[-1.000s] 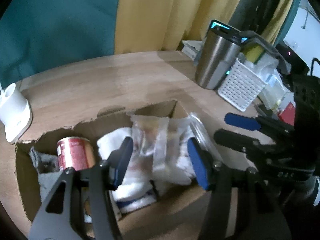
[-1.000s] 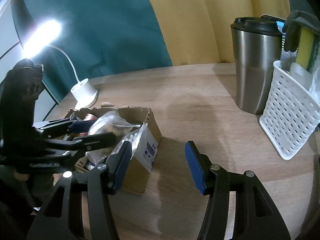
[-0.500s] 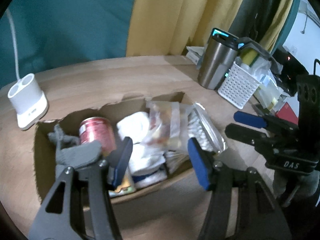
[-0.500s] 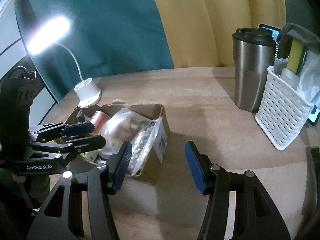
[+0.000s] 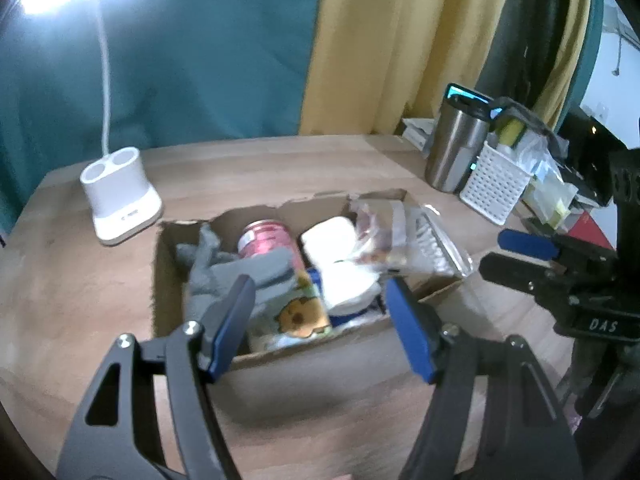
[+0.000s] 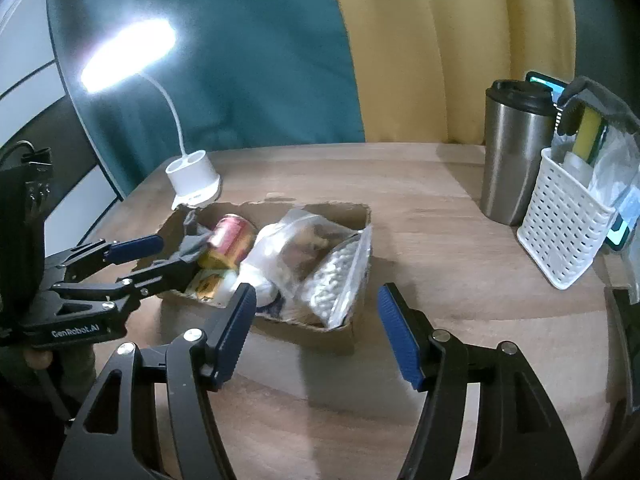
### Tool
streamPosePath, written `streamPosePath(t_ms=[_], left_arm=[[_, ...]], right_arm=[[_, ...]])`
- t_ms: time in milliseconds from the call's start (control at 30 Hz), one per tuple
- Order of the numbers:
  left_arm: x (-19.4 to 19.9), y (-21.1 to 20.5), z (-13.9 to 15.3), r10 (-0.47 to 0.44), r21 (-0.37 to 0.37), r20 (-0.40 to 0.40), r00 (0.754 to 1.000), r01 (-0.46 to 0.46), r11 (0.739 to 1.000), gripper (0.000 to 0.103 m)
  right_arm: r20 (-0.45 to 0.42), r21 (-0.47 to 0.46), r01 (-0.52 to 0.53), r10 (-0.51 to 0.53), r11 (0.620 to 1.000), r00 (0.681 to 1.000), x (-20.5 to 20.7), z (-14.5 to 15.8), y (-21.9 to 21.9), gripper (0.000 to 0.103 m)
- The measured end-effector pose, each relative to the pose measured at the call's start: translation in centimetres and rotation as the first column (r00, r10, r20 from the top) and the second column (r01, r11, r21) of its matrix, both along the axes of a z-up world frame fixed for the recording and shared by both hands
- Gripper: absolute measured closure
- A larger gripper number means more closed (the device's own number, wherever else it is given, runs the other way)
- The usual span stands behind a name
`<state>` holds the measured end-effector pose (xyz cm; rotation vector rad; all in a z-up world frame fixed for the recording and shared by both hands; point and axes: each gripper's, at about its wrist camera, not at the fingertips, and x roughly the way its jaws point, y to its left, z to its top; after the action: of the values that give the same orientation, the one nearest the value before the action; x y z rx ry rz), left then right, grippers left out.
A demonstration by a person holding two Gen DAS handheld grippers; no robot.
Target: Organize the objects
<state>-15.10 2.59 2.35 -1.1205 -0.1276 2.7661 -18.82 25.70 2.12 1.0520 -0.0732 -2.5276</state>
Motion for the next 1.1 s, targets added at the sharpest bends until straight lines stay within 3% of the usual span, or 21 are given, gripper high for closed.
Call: streamPosePath(t_ms=[267,1100], left_arm=[[2.6,-2.4,0.1,0.039,0.039,-0.011,0.999,-0.039,0.998,0.034],[7.6,-5.0,0.1,0.097,0.014,-0.043,0.994,-0.097,0.995,0.033]], right_arm=[[-0.005,0.018,-0.011,0.012,1.0,1.0,1.5,0.5,-1.8,0.036],[-0.034,0.074,0.007,-0.004,0.997,0.999,5.8,0.7,-4.6,0.036]])
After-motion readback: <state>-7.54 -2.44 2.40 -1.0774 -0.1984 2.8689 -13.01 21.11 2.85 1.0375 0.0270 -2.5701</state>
